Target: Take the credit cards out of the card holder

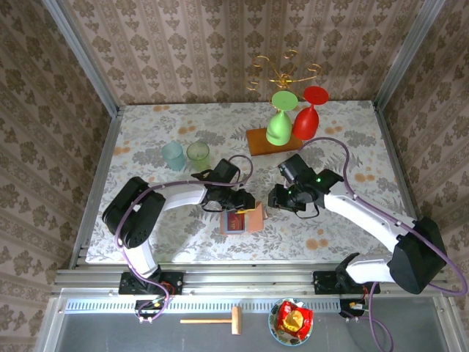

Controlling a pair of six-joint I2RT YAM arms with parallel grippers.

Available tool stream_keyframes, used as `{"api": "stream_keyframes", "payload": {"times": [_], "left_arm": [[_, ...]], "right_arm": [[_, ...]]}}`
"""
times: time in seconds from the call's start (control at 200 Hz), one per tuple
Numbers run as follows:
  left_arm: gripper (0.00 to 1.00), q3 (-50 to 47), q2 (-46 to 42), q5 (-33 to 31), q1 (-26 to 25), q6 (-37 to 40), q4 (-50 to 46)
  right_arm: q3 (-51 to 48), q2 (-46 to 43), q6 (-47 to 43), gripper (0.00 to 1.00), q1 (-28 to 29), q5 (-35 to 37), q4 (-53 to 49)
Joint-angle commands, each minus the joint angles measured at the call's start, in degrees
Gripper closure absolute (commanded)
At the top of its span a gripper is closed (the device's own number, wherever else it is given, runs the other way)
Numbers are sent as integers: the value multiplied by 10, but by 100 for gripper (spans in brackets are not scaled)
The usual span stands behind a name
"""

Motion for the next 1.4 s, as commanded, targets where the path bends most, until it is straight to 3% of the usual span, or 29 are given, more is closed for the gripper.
{"api": "stream_keyframes", "payload": {"times": [0.0, 0.14, 0.375, 0.63, 0.875, 1.065, 1.395], "left_arm": [[69, -9, -18, 5, 4, 4, 4], [70, -14, -15, 10, 3, -6, 19], [70, -25, -17, 10, 4, -20, 32], [70, -33, -35, 2, 9, -20, 23], [69, -33, -81, -21, 14, -8, -30], [68, -54, -119, -76, 14, -4, -92], [66, -81, -102, -132, 15, -6, -136]], "right_arm": [[9, 0, 34, 72, 21, -58, 55], [10, 31, 56, 82, 44, -107, 121], [-7, 85, 64, 88, 59, -63, 105], [-15, 108, 53, 87, 57, 19, 43], [-7, 149, 45, 87, 53, -3, 77], [-10, 184, 43, 87, 53, -12, 106], [-38, 229, 45, 87, 52, -20, 137]]}}
